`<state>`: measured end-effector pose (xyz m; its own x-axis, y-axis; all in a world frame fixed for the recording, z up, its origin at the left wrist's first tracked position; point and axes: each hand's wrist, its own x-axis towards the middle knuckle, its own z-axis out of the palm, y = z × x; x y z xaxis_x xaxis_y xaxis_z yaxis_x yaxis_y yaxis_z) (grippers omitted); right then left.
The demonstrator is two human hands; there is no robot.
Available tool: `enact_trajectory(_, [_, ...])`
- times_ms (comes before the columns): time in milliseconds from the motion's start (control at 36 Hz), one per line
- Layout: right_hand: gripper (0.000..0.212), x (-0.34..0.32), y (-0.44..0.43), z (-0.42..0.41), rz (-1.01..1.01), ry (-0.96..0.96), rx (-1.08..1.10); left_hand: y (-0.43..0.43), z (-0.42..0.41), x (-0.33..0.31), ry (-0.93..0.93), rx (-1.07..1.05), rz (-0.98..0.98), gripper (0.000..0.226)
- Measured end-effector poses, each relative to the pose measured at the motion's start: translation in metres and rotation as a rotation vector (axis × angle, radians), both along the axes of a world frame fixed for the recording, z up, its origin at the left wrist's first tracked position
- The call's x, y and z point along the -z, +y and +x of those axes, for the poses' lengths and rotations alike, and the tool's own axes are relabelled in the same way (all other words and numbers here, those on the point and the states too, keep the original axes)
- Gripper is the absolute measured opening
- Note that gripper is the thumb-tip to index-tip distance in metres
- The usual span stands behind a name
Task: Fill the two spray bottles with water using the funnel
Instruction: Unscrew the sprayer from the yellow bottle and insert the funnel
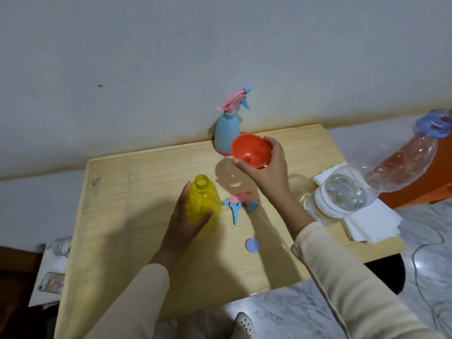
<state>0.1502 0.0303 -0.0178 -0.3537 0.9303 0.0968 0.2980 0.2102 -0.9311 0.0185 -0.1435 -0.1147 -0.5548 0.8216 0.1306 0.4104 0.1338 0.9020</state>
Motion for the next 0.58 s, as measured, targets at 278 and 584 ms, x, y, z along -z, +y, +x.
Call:
enact_trajectory(278, [0.087,-0.047,-0.062,-0.011,-0.112,0.195,-0.37,0.002,0.013,-0.004,0.005,-0.128,-0.016,0.09])
enact_trajectory(584, [0.084,-0.032,-0.071,-0.016,-0.074,0.069,-0.456,-0.002,0.022,-0.009,-0.071,-0.117,-0.013,0.076])
